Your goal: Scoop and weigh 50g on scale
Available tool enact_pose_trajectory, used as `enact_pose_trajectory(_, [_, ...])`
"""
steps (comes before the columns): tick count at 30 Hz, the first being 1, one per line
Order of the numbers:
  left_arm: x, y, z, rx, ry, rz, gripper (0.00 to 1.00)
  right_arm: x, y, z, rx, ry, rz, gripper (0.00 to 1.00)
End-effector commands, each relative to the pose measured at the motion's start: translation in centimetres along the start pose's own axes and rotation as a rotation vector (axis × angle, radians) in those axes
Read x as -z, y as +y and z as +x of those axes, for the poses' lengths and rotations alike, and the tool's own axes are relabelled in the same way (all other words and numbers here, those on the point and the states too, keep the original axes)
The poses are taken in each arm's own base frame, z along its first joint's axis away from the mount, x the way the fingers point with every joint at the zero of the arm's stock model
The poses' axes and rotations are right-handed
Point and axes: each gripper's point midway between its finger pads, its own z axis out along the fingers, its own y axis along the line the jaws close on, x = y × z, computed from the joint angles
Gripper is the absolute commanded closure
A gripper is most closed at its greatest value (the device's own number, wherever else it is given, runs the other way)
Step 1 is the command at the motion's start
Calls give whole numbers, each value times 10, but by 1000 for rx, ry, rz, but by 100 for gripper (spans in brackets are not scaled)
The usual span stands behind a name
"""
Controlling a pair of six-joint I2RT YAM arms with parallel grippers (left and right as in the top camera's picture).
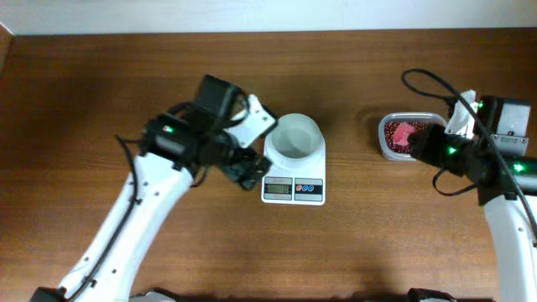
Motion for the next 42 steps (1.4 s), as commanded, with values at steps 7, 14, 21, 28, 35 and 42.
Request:
enact_pose_trajectory(7, [22,2,8,-114,-37,93,1,10,-55,-14,51,-56,325,96])
enact_pose_trajectory(14, [19,-3,21,-101,-3,113,1,10,-62,-22,133,-69,371,96])
enact_pose_trajectory(21, [12,-8,32,-110,-27,108,1,10,-61,-24,133,-76,369,96])
enact_pose_trajectory(28, [10,-21,28,-154,-29,129,1,9,-62,-25,134,-77,369,96])
enact_pose_trajectory(35, [1,-10,38,-87,36,30,1,9,-60,-28,137,-93,366,96])
enact_pose_trajectory(42, [-9,-2,40,-40,-22,-35,1,8,-59,-30,139,-97,359,96])
